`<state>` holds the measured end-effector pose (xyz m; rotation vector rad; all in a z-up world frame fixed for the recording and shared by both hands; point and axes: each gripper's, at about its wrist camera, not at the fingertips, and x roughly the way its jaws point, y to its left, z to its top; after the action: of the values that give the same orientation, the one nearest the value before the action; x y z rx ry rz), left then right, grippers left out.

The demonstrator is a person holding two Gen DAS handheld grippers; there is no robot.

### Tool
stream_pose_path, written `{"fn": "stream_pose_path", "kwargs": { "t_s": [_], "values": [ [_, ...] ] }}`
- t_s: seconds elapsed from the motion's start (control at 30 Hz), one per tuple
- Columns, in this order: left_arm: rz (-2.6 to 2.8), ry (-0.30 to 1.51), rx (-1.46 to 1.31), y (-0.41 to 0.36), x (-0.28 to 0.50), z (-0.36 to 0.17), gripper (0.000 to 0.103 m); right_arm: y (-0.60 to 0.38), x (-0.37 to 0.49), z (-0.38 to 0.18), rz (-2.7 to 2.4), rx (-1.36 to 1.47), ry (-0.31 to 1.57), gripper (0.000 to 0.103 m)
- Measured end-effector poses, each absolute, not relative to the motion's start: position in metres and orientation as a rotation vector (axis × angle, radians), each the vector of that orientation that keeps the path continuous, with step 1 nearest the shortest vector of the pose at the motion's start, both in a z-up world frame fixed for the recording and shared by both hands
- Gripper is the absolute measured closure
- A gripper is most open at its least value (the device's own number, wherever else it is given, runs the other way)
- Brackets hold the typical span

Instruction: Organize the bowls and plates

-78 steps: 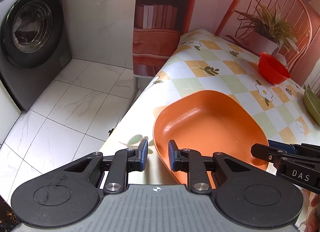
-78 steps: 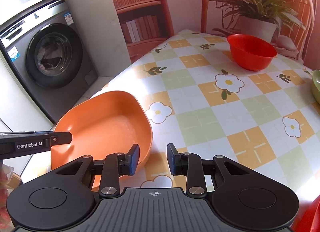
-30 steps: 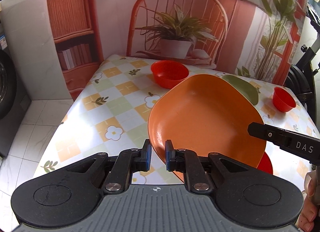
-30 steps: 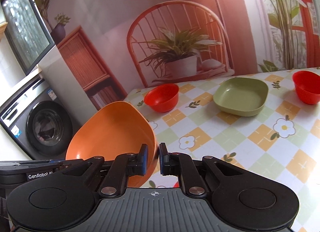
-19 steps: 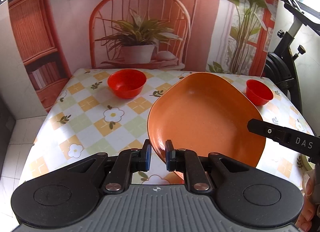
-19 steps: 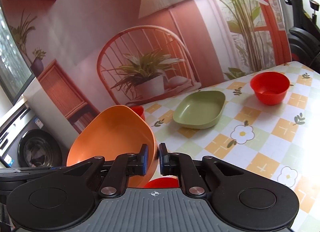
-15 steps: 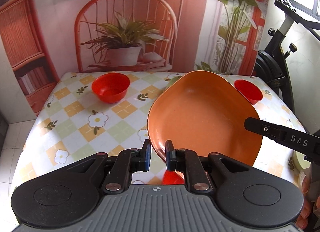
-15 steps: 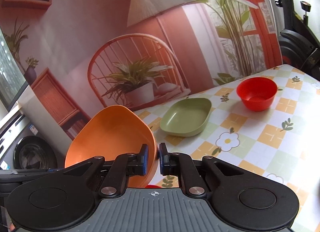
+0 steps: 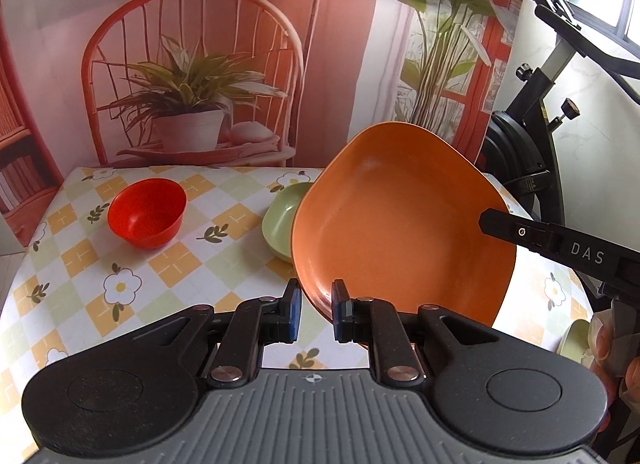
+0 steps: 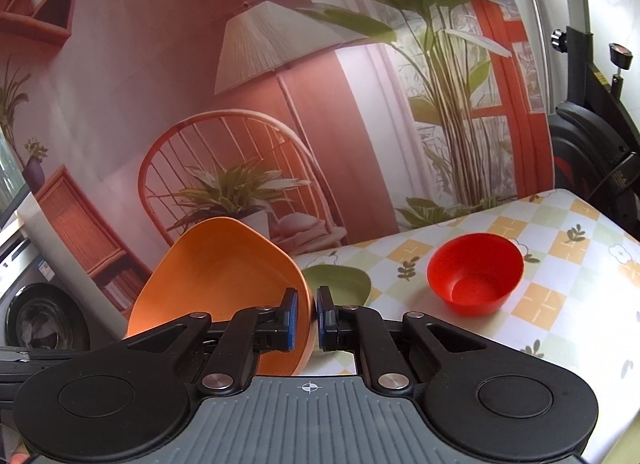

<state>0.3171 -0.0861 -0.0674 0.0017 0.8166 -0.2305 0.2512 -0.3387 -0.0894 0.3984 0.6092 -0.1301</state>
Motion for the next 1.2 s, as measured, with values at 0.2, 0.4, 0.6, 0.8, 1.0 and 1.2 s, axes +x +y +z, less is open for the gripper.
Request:
{"fn": "stream_pose_path", "kwargs": {
  "t_s": [0.2,0.4,0.6,0.8,1.0,1.2],
  "values": [
    [-0.206,0.834,-0.038,-0.087,0.367,-0.072,0.086,-0.358,0.303,-0.101,-0.116,0.367,0.612,0.094],
    [-0.168,0.871,-0.053,-0.091,0.414,-0.094,0.086,-0.361,0.353,-0.124,-0.111,0.257,0.648,0.094],
    [-0.149,0.959,-0.103,-0.093,0.446,-0.137,0.085,-0.364,0.389,-0.156,-0.11,0.208,0.689,0.094],
    [-0.133,1.001,-0.114,-0.091,0.47,-0.16,0.085,-0.359,0.421,-0.19,-0.136,0.115,0.764,0.094],
    [-0.132,1.043,-0.136,-0.089,0.486,-0.177,0.084,-0.361,0.44,-0.208,-0.148,0.101,0.796,0.096],
    [-0.142,1.061,-0.125,-0.089,0.489,-0.181,0.084,-0.367,0.444,-0.221,-0.165,0.115,0.833,0.096]
  ]
}}
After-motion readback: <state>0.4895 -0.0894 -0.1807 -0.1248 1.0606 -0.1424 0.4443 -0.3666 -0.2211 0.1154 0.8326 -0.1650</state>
